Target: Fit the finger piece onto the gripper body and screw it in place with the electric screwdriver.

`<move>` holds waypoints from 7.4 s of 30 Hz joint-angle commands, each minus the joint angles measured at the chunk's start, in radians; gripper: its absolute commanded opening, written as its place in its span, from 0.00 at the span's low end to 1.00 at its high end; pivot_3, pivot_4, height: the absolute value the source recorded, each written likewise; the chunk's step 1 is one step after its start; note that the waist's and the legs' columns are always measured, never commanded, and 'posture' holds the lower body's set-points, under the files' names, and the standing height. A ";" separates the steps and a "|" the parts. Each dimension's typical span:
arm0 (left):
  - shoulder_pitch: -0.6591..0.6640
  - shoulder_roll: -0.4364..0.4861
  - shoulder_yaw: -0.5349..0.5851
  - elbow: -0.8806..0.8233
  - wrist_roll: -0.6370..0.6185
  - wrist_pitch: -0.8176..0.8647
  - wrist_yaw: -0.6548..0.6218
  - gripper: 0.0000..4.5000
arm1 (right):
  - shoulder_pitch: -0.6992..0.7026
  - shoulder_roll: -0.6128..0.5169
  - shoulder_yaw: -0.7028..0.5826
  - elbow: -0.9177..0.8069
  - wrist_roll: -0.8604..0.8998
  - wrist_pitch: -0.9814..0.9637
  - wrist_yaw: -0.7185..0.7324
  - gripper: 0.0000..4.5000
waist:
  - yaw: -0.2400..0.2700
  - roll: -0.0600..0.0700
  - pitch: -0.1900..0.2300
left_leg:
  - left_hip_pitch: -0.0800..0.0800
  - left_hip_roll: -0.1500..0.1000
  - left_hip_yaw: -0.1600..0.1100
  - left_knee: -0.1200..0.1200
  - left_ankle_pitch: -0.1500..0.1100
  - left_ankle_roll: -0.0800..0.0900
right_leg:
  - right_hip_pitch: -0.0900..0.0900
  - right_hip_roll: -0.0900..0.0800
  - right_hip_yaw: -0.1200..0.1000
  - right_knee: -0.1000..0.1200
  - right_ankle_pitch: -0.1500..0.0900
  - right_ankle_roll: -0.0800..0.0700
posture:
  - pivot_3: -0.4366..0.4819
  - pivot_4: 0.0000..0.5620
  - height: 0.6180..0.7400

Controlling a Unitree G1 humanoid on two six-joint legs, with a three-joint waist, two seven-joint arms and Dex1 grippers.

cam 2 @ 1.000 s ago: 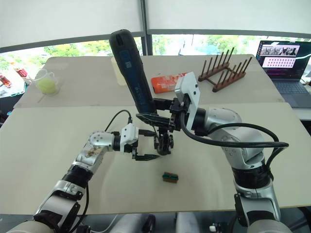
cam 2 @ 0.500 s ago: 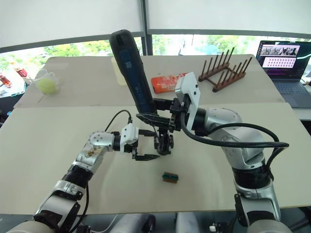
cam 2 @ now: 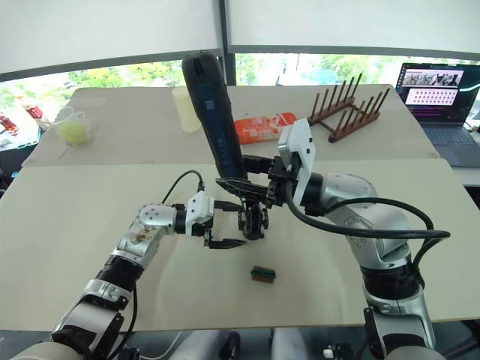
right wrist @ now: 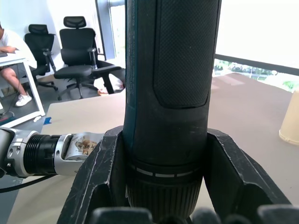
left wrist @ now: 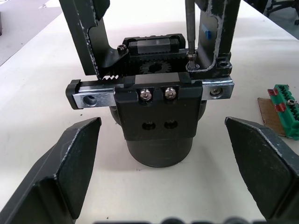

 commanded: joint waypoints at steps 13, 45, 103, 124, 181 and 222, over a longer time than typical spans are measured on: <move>-0.026 -0.099 -0.014 0.104 0.046 -0.028 0.071 1.00 | 0.043 -0.013 -0.065 -0.096 0.020 -0.036 -0.036 0.43 | 0.002 0.000 0.000 | 0.000 0.000 0.000 0.000 0.000 0.000 | 0.000 0.000 0.000 0.001 0.000 0.000 | 0.48 0.27 1.00; -0.097 -0.129 0.004 0.220 0.063 -0.091 0.059 0.51 | 0.151 -0.038 0.004 0.060 -0.036 -0.121 0.085 0.43 | 0.009 -0.001 -0.004 | 0.005 -0.001 -0.001 0.001 0.000 0.000 | 0.007 0.000 -0.001 -0.001 0.000 0.000 | 0.48 0.27 1.00; -0.116 -0.123 -0.012 0.290 0.086 -0.123 0.007 0.51 | -0.041 -0.007 -0.122 -0.152 0.227 -0.030 -0.106 0.43 | 0.003 -0.002 -0.008 | 0.001 0.000 -0.002 0.000 0.000 0.000 | 0.003 -0.001 -0.001 -0.001 0.000 0.000 | 0.48 0.27 1.00; 0.086 0.190 -0.045 -0.288 -0.085 0.113 -0.321 1.00 | 0.278 -0.129 -0.142 -0.343 0.319 -0.032 -0.008 0.43 | 0.007 -0.001 -0.007 | 0.000 0.000 -0.002 -0.001 0.000 0.000 | 0.002 0.000 -0.002 -0.002 0.000 0.000 | 0.48 0.27 1.00; 0.106 0.134 -0.122 -0.277 -0.035 0.030 -0.236 1.00 | 0.598 -0.034 -0.062 -0.320 -0.055 -0.321 0.008 0.43 | 0.004 -0.001 -0.007 | 0.005 0.000 -0.002 -0.002 0.000 0.000 | 0.006 0.003 -0.001 -0.002 0.000 0.000 | 0.48 0.27 1.00; 0.102 0.123 -0.118 -0.240 -0.024 0.000 -0.230 1.00 | 0.595 -0.035 -0.061 -0.310 -0.058 -0.309 0.018 0.43 | 0.004 -0.001 -0.007 | 0.005 0.000 -0.002 -0.002 0.000 0.000 | 0.006 0.003 -0.001 -0.002 0.000 0.000 | 0.48 0.27 1.00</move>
